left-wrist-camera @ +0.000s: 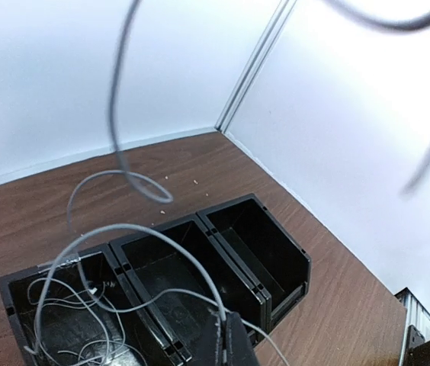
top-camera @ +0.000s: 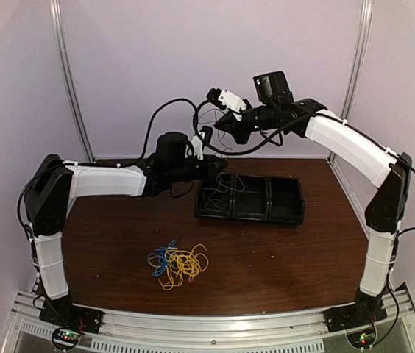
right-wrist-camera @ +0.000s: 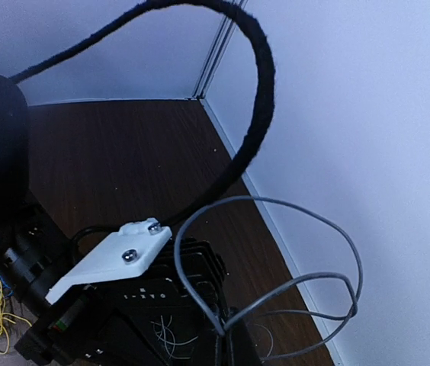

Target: Untangle the cables

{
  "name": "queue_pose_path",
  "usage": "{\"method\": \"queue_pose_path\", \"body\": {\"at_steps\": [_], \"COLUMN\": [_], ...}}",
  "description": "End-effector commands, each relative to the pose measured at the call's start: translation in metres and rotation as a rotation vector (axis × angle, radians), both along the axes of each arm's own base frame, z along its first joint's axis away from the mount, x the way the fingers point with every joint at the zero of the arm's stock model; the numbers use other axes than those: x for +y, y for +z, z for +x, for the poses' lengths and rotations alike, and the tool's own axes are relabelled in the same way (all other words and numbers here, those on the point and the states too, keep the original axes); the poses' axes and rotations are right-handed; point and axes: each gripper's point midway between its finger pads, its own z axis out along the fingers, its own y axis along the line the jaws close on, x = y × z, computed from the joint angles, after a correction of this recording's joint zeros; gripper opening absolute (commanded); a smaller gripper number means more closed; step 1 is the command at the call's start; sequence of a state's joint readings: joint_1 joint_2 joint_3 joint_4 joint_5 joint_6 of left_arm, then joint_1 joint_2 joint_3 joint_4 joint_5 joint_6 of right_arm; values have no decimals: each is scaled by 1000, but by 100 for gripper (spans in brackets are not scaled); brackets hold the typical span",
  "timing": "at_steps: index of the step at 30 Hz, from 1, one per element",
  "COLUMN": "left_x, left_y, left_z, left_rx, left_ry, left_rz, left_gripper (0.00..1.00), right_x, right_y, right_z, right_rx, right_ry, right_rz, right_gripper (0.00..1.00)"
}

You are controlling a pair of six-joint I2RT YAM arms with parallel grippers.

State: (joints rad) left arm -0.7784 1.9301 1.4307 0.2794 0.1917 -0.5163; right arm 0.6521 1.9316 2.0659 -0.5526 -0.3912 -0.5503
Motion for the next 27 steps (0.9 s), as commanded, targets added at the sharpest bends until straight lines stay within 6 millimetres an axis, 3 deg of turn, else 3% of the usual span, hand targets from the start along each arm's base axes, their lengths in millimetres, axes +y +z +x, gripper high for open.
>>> {"method": "queue_pose_path", "body": {"at_steps": [1, 10, 16, 23, 27], "left_x": [-5, 8, -1, -13, -21], "left_y": [9, -44, -55, -51, -34], "left_z": [15, 41, 43, 32, 20], "left_rx": [-1, 161, 198, 196, 148], "left_ry": [-99, -150, -184, -252, -309], "left_rz": [-191, -386, -419, -414, -418], "left_gripper": [0, 0, 0, 0, 0], "right_x": [0, 11, 16, 17, 16], "right_y": [15, -25, -39, -23, -4], "right_z": [6, 23, 25, 13, 2], "right_rx": [3, 93, 129, 134, 117], "right_ry": [4, 19, 36, 80, 103], "right_rz": [87, 96, 93, 129, 151], "right_gripper": [0, 0, 0, 0, 0]}}
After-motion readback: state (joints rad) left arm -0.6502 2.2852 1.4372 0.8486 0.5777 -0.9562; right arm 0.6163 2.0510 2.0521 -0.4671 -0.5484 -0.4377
